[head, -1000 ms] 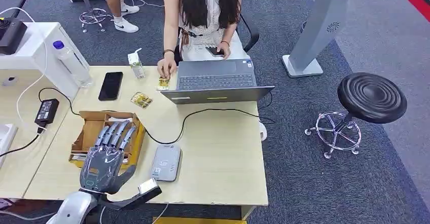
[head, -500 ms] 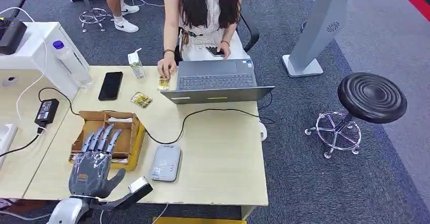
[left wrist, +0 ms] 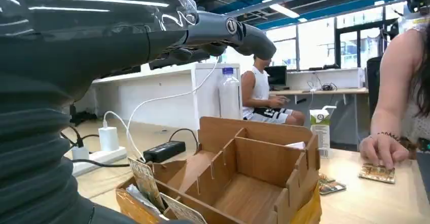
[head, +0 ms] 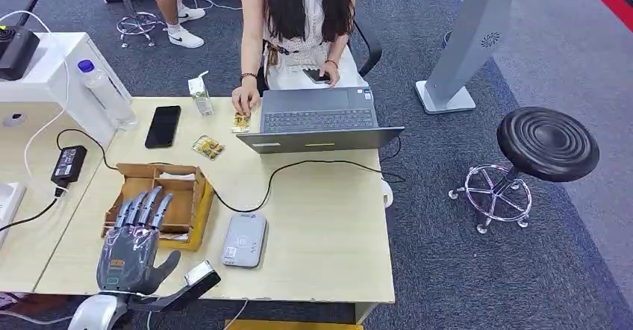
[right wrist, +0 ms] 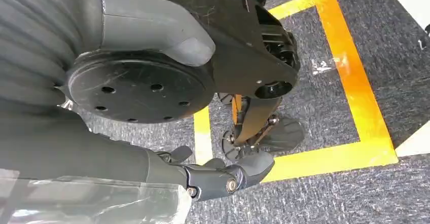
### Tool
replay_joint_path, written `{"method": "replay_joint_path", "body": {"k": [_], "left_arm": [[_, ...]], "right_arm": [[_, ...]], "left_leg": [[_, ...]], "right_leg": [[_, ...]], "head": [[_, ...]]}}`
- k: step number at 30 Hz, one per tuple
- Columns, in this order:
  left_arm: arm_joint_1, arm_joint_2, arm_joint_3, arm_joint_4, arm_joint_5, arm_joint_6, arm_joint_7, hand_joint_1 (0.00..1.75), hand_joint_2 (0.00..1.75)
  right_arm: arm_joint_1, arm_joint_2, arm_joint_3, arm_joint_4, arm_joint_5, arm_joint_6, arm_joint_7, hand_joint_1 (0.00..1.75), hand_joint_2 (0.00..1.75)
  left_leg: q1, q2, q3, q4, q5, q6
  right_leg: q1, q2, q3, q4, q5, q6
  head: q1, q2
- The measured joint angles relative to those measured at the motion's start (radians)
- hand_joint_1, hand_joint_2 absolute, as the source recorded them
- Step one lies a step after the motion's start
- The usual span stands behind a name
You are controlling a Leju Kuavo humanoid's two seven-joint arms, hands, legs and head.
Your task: Pass the card to the sensor for recognition and then transmit it.
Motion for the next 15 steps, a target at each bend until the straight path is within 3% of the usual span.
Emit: {"method": "replay_joint_path", "body": {"k": [15], "left_arm": [[-0.028,-0.043,0.106,0.102,-0.042,0.026,0.024,0.0,1.75]], "right_arm": [[-0.001,-0.001,0.0,0.0,0.023,0.0,0.006,0.0,1.75]], "left_leg": [[0.0,0.0,0.0,0.0,0.0,0.0]], "right_leg": [[0.0,0.0,0.0,0.0,0.0,0.0]], "head": [[0.0,0.0]]}}
